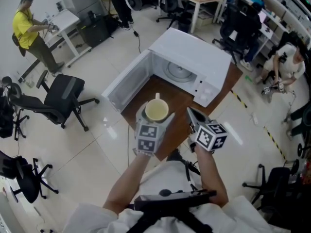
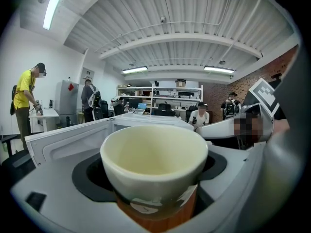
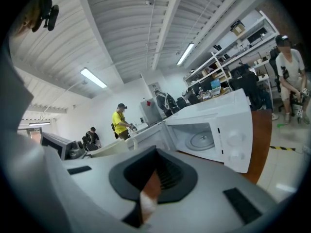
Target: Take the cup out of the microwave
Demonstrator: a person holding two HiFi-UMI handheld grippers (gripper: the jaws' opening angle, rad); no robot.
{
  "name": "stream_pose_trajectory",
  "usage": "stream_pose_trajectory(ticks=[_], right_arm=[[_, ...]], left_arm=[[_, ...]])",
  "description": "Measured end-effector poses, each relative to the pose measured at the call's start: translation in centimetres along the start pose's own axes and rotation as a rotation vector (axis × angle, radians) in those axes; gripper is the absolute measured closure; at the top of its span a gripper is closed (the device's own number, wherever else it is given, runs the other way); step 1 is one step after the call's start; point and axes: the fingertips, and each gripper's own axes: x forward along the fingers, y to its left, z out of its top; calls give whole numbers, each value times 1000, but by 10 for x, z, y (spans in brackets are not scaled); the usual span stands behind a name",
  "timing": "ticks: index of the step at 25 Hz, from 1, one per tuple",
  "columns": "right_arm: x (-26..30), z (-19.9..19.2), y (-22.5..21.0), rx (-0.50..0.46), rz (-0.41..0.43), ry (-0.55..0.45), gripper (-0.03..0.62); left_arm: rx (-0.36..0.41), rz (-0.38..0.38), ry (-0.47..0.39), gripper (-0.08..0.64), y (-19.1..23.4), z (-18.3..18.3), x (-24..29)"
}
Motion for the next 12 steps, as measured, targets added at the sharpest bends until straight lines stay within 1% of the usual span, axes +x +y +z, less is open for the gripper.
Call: stream_pose_trajectory(ticks=[12], right_arm=[[-7, 4, -9, -3, -2, -5, 592]], left_arm=[[2, -6, -2, 98, -10, 0, 7]])
